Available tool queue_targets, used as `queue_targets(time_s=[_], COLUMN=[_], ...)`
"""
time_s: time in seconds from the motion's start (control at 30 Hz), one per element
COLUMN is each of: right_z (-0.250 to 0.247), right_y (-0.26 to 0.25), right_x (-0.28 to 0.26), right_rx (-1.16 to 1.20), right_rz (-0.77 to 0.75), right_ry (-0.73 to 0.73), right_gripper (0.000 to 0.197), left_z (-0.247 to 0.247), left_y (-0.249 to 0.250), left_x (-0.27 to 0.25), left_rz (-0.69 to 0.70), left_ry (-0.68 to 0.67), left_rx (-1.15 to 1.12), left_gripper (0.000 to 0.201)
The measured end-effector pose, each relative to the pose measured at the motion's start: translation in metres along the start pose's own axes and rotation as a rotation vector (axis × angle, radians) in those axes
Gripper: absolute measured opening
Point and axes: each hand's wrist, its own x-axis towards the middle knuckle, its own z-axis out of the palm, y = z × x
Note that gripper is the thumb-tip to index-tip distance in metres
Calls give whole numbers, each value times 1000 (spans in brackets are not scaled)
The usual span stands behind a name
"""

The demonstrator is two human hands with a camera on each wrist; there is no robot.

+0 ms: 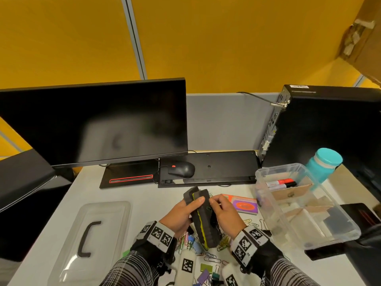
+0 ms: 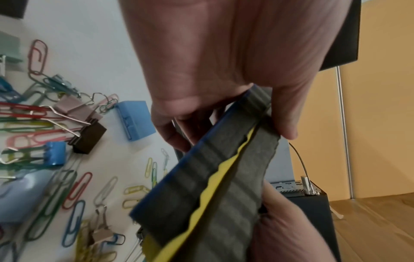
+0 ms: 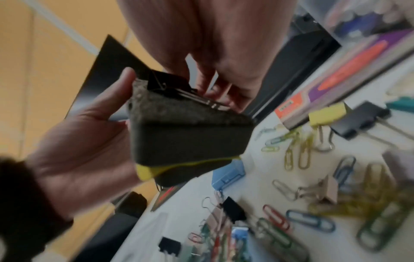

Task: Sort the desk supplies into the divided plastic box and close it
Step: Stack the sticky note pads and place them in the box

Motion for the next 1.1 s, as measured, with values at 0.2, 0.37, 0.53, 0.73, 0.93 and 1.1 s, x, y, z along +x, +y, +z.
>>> queue_targets(time_s=[0.2,0.37,0.53,0.73,0.93,1.1], right_z=[7,-3,-13,-25,-56,-65], right_y=[-5,11,33,44,44,47], right_x=[-32,-39,-44,-38,12,44], right_rx=[-376,-616,-716,-1009,-851,-1050], right_rz=[-420,-469,-464,-448,-186,149], right_ry=[-80,-212,-266,-407,-16,-127], right_gripper=[50,68,57,48,33,73], left_z=[-9,-17,-23,-28,-43,-53], left_y=[6,4,-3,0,-2,-6], left_x=[2,7,12,13,16,16], left_rz=[30,32,5,18,39,79], left_ry=[30,80,103,154,230,242], left_rx=[-55,-119,-112,-104,14,61], left_gripper=[48,46,52,41,47,68])
